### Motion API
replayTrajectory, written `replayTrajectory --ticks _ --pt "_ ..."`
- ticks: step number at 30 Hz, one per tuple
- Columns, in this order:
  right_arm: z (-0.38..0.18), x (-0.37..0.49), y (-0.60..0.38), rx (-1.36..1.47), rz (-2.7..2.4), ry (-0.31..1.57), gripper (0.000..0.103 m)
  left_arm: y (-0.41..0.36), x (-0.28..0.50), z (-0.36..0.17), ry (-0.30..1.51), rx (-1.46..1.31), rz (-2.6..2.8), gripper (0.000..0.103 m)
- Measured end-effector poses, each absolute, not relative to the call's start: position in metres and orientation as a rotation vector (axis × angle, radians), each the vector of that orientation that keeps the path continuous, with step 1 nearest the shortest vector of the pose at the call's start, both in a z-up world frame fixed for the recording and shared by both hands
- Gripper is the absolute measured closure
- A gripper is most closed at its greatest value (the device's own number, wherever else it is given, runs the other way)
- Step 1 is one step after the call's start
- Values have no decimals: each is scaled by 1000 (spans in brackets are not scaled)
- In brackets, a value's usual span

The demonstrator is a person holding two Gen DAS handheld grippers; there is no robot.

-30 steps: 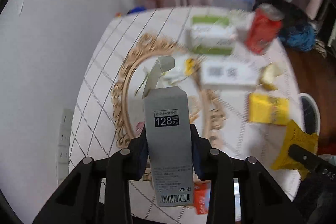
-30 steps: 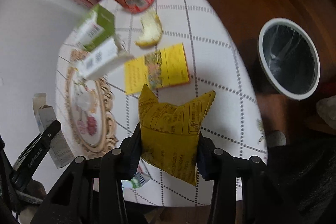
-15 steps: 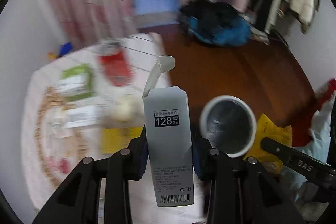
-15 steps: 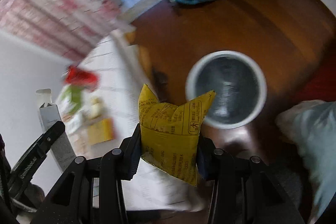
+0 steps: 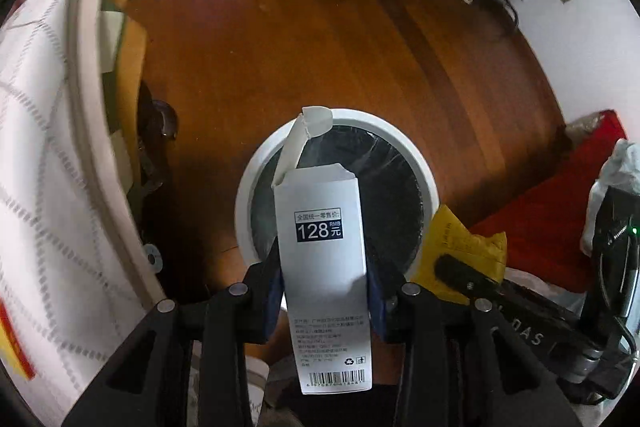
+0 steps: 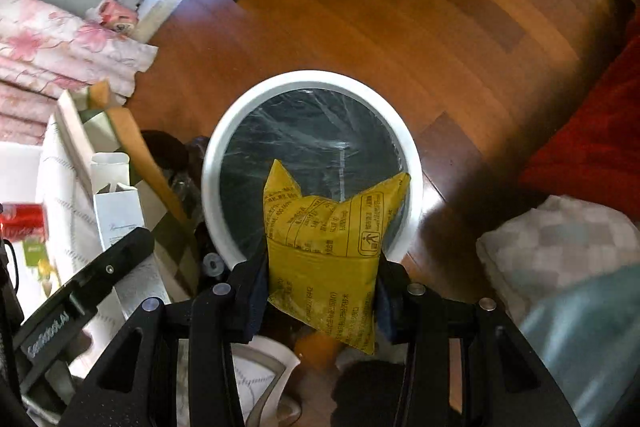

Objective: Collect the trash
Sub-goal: 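Carry both items over the white bin and open both grippers to drop them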

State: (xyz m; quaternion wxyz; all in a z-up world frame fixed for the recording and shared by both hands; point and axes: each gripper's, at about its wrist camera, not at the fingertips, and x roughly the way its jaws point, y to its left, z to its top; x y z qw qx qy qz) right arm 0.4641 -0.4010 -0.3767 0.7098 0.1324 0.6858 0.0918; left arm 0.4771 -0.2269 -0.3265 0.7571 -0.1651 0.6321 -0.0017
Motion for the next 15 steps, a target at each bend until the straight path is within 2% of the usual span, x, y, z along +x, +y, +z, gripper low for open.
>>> replayTrajectory --ticks 3,4,5,6,7,8,10,12,15 --pt "-397 476 -400 282 198 1531 57 -234 486 -332 1398 -323 4 69" --pt "-403 478 -402 282 200 1534 57 -233 487 -334 1399 -314 2 63" --pt "-409 482 -401 282 203 1540 56 -233 489 -335 1410 -298 15 48" --pt "-415 485 -401 277 203 1547 55 -233 489 -336 1406 -276 29 39" --pt "-417 487 -401 273 200 1549 55 -231 488 -337 1404 -265 35 22" --pt "-422 489 -401 265 192 1553 52 -229 488 -337 1399 -236 54 14" --pt "-427 491 -401 260 183 1563 37 -228 488 -340 1391 -192 73 12" --pt "-429 490 -399 210 167 1569 10 -225 484 -342 1384 -158 98 11" --pt "-427 485 -396 109 143 1558 5 -223 482 -346 1377 -140 129 11"
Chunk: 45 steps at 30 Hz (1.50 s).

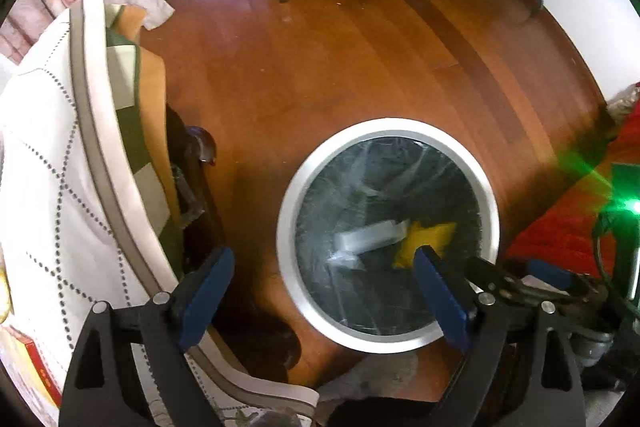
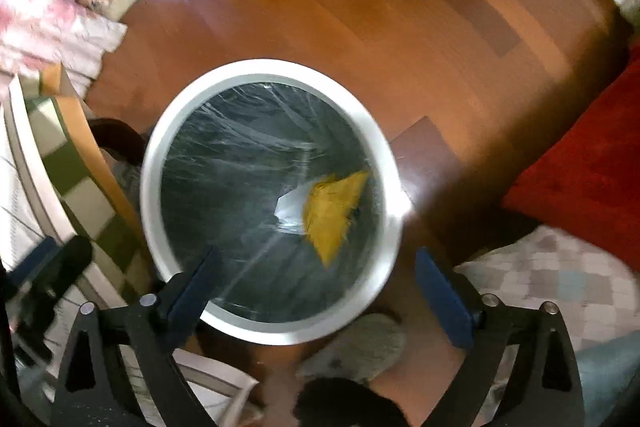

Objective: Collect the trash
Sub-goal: 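Carry both items over the white bin and open both grippers to drop them, then move both tools back toward the table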

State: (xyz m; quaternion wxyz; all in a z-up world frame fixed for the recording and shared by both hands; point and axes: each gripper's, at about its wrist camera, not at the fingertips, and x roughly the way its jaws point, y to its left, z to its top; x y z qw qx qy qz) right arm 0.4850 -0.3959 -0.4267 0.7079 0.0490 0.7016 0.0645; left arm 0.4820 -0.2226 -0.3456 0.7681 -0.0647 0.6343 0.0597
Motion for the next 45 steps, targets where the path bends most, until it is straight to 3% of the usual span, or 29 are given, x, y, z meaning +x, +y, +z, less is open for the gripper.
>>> replayTrajectory --ticks 4,11,33,39,45 --pt "-420 477 -394 32 129 1543 4 -225 478 -344 1356 -109 156 3" --pt "-400 465 -400 2 114 1517 4 -229 463 -324 1331 -86 170 3" --pt "-203 376 -430 49 122 1223 4 -237 378 -177 1116 -110 167 3" --pt "-170 335 -394 94 241 1187 4 -190 331 -142 1069 -132 248 3" --pt "-200 285 -303 43 415 1264 4 -97 235 -161 1135 -210 465 3"
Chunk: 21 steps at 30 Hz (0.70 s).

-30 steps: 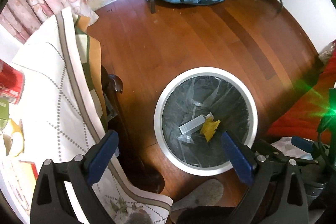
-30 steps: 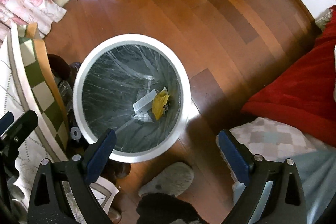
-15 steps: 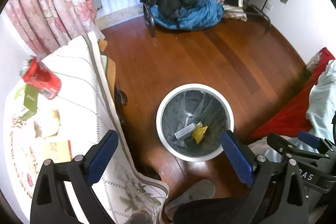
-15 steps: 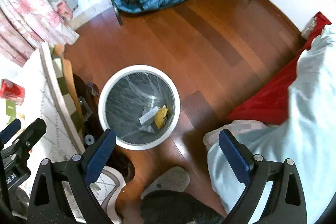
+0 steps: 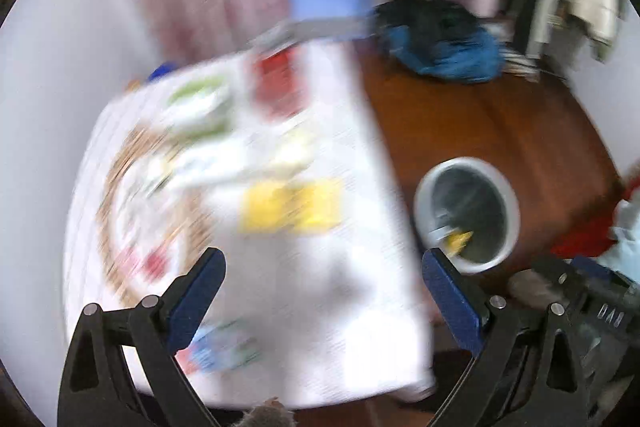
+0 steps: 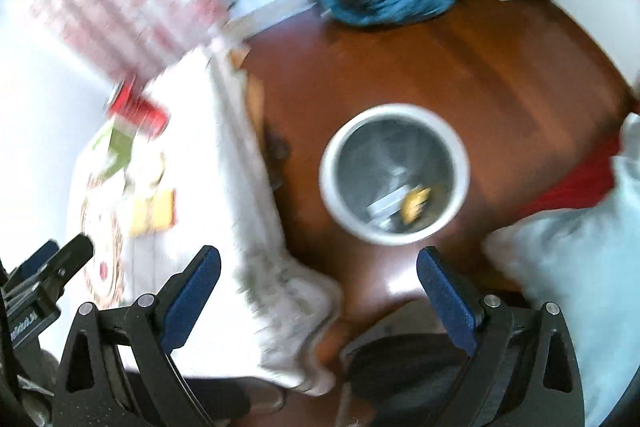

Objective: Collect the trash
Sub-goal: 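Move both tools back toward the table, then grasp the Pure Milk carton with the left gripper while the right grasps the yellow card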

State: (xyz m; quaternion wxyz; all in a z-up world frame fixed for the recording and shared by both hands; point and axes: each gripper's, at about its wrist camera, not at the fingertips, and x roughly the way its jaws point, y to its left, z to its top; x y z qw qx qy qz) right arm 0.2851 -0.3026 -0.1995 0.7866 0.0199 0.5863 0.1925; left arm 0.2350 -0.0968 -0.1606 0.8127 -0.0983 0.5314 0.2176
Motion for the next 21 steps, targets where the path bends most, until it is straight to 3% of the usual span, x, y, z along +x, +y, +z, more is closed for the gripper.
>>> replayTrajectory --ticks 7,15,18,21 --pt "-258 237 -196 -89 528 1361 4 -12 141 -241 1272 -518 648 3" --pt "-278 239 -156 -176 541 1385 4 -13 152 -287 1317 -631 625 3" --pt "-278 247 -148 -226 554 1390 4 -13 155 -298 1308 -610 651 10" --pt "-272 258 -133 -326 613 1375 3 1 155 -297 1266 -586 689 11"
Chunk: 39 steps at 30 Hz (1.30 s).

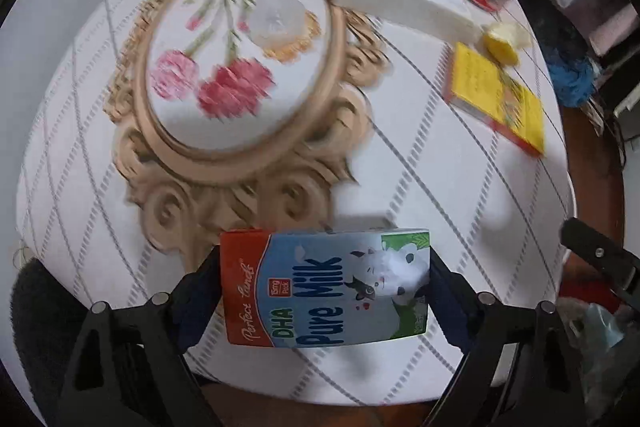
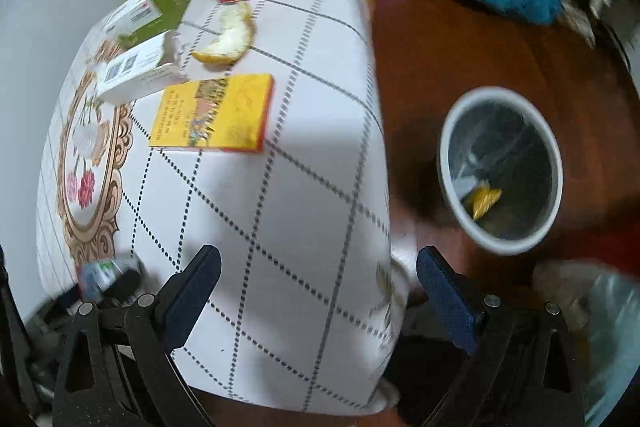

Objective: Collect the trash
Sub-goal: 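Grasp the Pure Milk carton with the left gripper while the right grasps the yellow card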

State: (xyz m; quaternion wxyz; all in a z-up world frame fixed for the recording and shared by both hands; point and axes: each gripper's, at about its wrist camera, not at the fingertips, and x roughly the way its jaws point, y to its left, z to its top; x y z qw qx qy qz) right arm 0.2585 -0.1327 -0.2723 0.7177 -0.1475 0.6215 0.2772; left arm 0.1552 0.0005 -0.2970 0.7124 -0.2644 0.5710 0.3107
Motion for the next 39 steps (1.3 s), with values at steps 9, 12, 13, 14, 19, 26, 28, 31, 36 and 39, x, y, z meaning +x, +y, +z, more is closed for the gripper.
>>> replayTrajectory --ticks 9,12,13,14,19,26,28,31,36,39 --pt "-278 269 -9 -916 893 1264 4 49 168 -300 1223 -546 788 11" --pt "-290 269 20 -1075 938 1240 4 54 175 -302 1224 -525 791 11" --pt "-295 270 29 -1124 953 1246 4 56 177 -300 1226 -527 788 12" --pt "-298 269 34 -1150 962 1250 4 61 178 -301 1229 -535 784 12" --pt "-305 281 59 -1227 1010 1305 8 69 182 -308 1233 -541 772 11" --pt "-304 286 78 -1221 1075 1355 27 82 177 -313 1222 -533 760 12" --pt "-302 285 80 -1220 1061 1338 28 83 172 -310 1220 -531 761 12" --pt "-298 280 77 -1195 1048 1322 29 69 164 -293 1207 -509 768 12" --pt "-287 276 59 -1124 1008 1300 30 61 159 -267 1180 -459 778 12" --pt "-274 277 49 -1041 975 1309 31 55 158 -251 1155 -418 781 12"
